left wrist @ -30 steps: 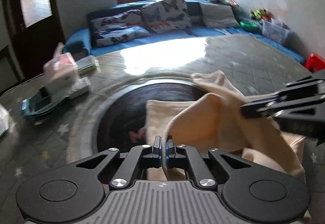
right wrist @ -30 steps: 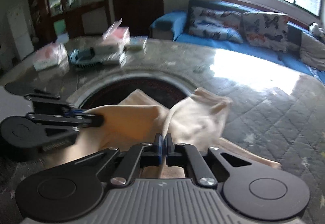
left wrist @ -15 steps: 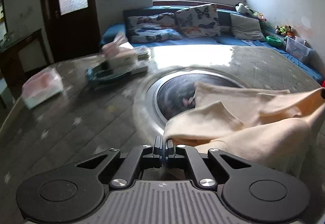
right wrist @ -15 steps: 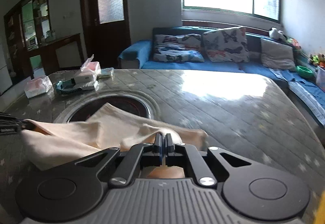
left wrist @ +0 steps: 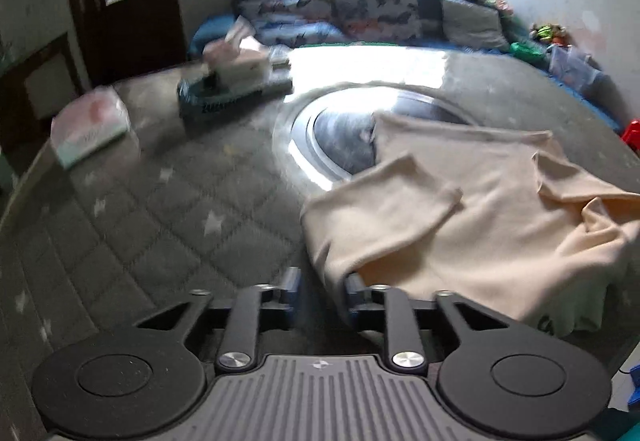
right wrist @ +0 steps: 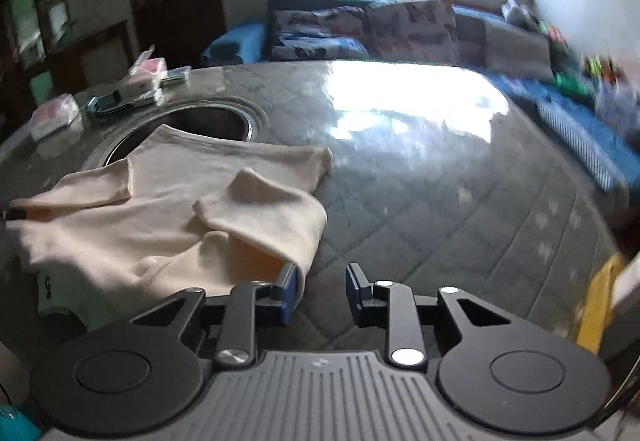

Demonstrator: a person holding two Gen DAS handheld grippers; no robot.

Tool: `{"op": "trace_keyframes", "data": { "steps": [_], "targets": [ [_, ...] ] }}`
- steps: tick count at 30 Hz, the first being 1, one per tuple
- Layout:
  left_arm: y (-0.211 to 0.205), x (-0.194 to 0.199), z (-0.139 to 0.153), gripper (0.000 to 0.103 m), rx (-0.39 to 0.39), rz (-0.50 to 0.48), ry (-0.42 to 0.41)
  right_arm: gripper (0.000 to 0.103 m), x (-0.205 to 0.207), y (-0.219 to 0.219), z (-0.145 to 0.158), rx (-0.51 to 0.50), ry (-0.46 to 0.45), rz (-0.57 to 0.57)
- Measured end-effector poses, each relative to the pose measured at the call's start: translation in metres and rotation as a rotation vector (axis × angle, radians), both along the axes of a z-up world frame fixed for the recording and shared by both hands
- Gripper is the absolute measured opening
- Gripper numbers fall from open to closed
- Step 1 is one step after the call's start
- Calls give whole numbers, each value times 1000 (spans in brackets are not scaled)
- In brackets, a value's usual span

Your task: Fold clothes

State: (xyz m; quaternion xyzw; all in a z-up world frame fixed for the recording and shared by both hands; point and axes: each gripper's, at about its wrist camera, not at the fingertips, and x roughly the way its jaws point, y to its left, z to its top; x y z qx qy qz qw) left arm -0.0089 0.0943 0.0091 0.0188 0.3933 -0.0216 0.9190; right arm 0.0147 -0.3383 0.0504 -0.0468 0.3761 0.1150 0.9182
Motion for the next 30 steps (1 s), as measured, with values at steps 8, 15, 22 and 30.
{"op": "trace_keyframes", "data": {
  "steps": [8,15,22,30],
  "targets": [
    [-16,24,13,51,-4,-58,-39,35,26,31,9,-1,-41,119],
    [-43,81,2,51,10,-76,-30,39,62,76,-27,-11,59,254],
    [-68,143,-15,51,51,-98,-11,38,76,85,-50,-86,78,263],
    [-79,189,-41,50,74,-86,37,0,76,67,-44,-154,33,230]
  ]
}}
